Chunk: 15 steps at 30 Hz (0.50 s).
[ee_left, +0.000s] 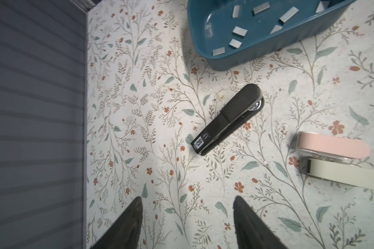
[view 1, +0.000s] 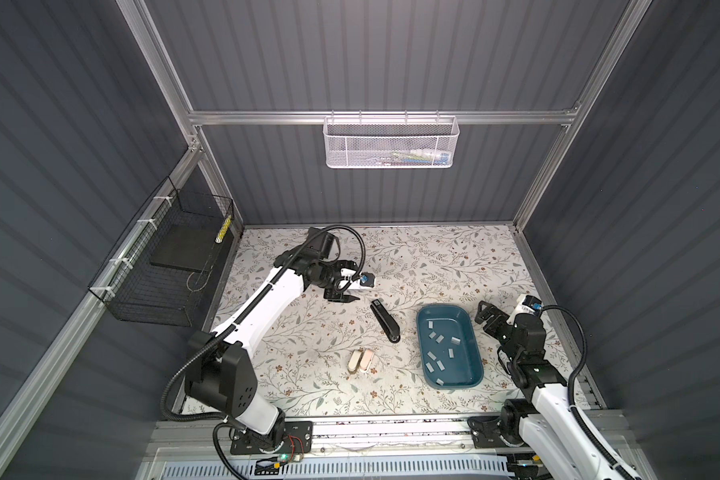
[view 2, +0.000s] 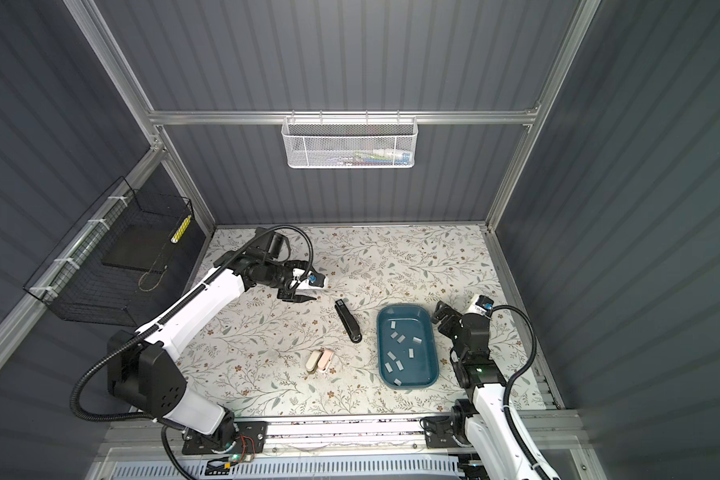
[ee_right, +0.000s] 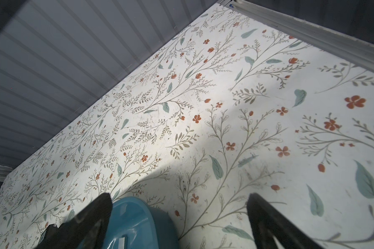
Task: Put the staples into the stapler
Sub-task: 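Raise the left arm and move its gripper over the black stapler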
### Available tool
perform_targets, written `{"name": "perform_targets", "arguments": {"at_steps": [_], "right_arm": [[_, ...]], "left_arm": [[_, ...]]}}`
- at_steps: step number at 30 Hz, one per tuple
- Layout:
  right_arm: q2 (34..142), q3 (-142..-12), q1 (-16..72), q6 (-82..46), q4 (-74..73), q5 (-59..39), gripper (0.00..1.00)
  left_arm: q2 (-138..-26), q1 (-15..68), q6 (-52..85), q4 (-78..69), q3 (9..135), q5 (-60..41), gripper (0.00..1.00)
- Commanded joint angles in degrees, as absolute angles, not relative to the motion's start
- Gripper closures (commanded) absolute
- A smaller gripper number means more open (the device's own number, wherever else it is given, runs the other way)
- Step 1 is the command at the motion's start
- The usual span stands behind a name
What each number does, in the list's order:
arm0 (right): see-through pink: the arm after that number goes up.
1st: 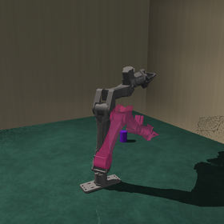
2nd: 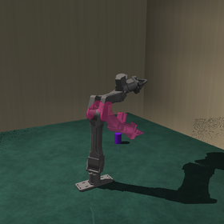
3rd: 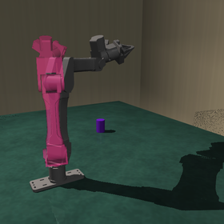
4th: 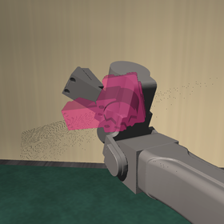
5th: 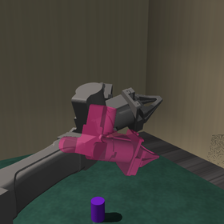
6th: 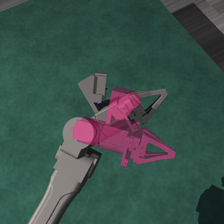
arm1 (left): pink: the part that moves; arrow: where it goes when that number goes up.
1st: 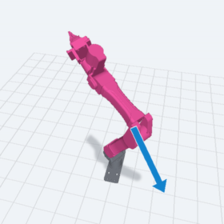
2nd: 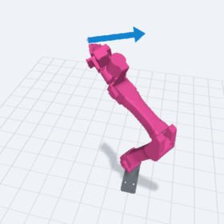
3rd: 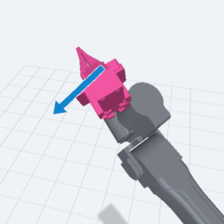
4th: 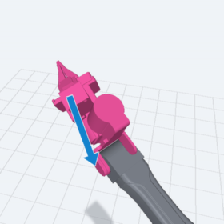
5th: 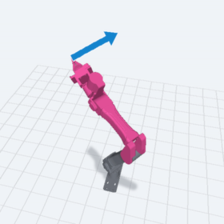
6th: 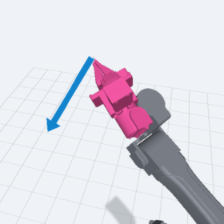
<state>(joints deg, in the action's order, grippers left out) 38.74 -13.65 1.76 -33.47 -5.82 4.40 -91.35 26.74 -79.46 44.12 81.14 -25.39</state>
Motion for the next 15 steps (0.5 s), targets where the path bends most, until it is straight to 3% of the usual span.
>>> {"name": "perform_targets", "arguments": {"at_steps": [1, 15], "right_arm": [[37.46, -13.99, 1.78, -34.12, -6.95, 5.22, 0.01], [39.95, -14.77, 1.76, -34.11, -7.47, 4.96, 0.01]], "left_arm": [[-95.25, 30.61, -86.72, 53.17, 86.76, -20.66, 0.35], [-113.36, 41.70, -92.84, 65.88, 100.12, -11.12, 0.38]]}}
